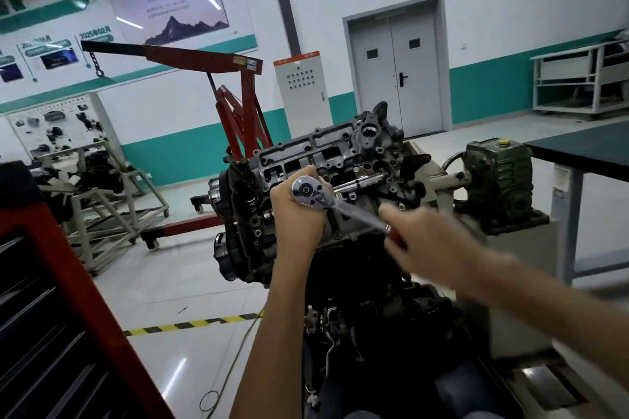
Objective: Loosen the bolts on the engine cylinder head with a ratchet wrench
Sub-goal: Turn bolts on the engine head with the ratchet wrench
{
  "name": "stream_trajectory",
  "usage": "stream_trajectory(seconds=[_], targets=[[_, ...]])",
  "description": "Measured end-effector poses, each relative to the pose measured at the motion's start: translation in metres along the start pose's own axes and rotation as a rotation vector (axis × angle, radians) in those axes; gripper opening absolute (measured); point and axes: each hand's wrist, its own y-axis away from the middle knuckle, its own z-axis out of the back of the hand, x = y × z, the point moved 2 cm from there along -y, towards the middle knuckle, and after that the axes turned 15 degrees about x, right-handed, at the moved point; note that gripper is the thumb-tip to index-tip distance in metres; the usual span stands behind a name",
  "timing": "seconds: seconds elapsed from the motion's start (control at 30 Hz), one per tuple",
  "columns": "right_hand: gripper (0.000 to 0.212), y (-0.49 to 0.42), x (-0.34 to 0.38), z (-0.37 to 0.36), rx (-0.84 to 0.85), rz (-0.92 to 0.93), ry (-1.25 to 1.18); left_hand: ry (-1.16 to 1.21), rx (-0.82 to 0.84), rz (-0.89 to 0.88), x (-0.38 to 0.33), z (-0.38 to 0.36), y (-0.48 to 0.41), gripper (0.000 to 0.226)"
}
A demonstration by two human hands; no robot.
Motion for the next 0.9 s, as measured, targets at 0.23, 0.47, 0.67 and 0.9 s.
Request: stream_trajectory(seconds=[0.23,0.47,0.67,0.9], targets=[[0.018,-0.033,-0.022,0.080,-0.050,0.029,0.447,-0.106,0.129,-0.031,-0.007,0.013,0.002,0.042],[0.010,0.012,0.034,-0.028,-0.065,-0.131,-0.229,-0.048,-0.171,-0.013,-0.002,-0.008,0.013,0.037],[0.017,0.008,0.045,-0.049,-0.053,-0.059,-0.489,0.281,-0.094,-0.008,-0.004,-0.012,0.000,0.050],[0.011,-0.029,-0.022,0.066,-0.006,0.088,0.352,-0.104,0.109,-0.044,-0.007,0.013,-0.001,0.046]])
